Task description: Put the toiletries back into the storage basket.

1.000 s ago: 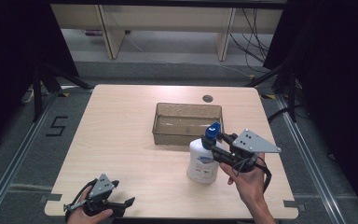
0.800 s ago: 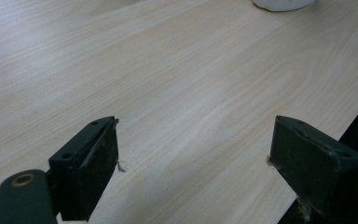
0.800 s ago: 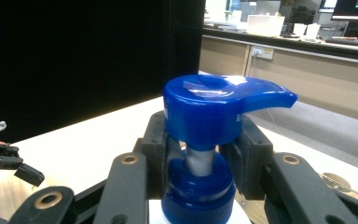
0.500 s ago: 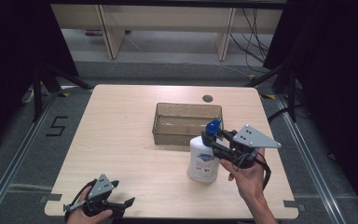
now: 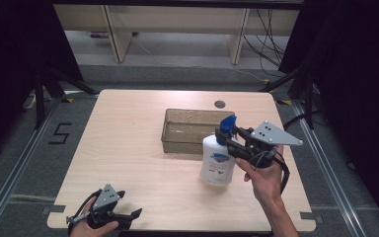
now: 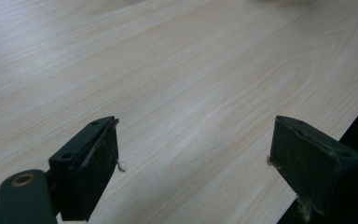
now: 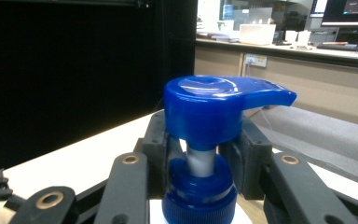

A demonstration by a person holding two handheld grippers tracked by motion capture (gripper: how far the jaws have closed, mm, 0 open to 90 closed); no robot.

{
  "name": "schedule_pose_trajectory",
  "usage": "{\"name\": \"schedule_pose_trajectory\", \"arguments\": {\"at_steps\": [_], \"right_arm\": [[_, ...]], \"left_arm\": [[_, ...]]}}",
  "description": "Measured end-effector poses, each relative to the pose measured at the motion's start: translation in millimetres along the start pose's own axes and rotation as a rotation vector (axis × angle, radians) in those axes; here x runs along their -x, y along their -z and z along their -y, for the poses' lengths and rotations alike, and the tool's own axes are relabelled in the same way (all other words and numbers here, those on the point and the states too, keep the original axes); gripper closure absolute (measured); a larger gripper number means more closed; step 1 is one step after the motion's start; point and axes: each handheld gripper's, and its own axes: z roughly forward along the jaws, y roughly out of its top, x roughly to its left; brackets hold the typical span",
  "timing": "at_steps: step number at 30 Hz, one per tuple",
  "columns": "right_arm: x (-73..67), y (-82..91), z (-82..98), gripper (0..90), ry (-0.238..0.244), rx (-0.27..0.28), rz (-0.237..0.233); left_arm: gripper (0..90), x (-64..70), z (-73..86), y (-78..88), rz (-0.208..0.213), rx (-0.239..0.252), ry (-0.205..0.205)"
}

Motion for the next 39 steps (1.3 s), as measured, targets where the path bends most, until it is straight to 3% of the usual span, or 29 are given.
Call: {"name": "schedule_pose_trajectory", "arguments": {"at_steps": [3,4,5,6,7,13,14,16,17,18,22,23,24,27,29,32,39], "right_arm": [[2.6,-2.6,-5.8,65.4,0.018,0.013,0.008],[2.2,-3.6,-7.3,65.5,0.011,0.011,0.001],[3.4,-4.2,-8.9,65.5,0.026,0.013,0.011],[3.1,-4.8,-10.2,65.6,0.008,0.005,0.007],[5.7,-5.7,-12.1,65.5,0.029,0.012,0.015],[10.5,-7.7,-20.1,65.6,0.012,0.018,0.021],[11.9,-8.4,-21.5,65.6,0.017,0.023,0.022],[11.8,-9.0,-22.8,65.6,0.003,0.024,0.015],[11.6,-8.9,-24.4,65.6,-0.003,0.022,0.016],[13.2,-9.8,-26.4,65.6,0.014,0.033,0.017],[13.6,-12.4,-32.2,65.6,-0.004,0.034,0.012],[15.3,-12.7,-33.5,65.6,0.012,0.034,0.016],[14.8,-13.6,-34.9,65.6,-0.009,0.030,0.008],[19.0,-15.9,-39.3,65.6,0.008,0.029,0.018],[18.6,-16.1,-40.1,65.6,-0.002,0.025,0.019],[20.1,-17.7,-43.4,65.6,-0.007,0.026,0.016],[25.8,-18.8,-57.2,65.6,0.001,0.039,0.029]], "left_arm": [[14.9,0.3,0.3,-0.3,-0.002,0.002,0.004],[14.9,-1.7,-0.1,1.3,-0.003,-0.020,-0.022],[14.9,-1.7,-0.1,1.3,-0.003,-0.020,-0.022],[14.9,-1.5,0.0,1.2,-0.003,-0.017,-0.018],[14.9,-1.2,0.0,0.9,-0.003,-0.014,-0.016],[14.9,-0.1,0.1,-0.1,-0.002,-0.002,-0.001],[14.9,-1.7,-0.2,1.3,-0.003,-0.021,-0.023],[14.9,-1.6,-0.1,1.1,-0.003,-0.020,-0.021],[14.9,0.0,0.2,-0.1,-0.002,-0.002,0.000],[14.9,0.0,0.1,0.0,-0.002,-0.004,0.000],[14.9,-0.1,0.1,0.0,-0.001,-0.002,-0.001],[14.9,0.2,0.1,-0.3,0.000,0.004,0.003],[14.9,-0.1,0.0,0.0,-0.001,-0.001,-0.001],[14.9,0.4,0.2,-0.2,-0.001,0.001,0.004],[14.9,-1.8,-0.1,1.4,-0.002,-0.021,-0.024],[14.9,-0.8,0.1,0.5,-0.002,-0.009,-0.010],[14.9,-1.6,-0.1,1.0,-0.003,-0.019,-0.021]]}}
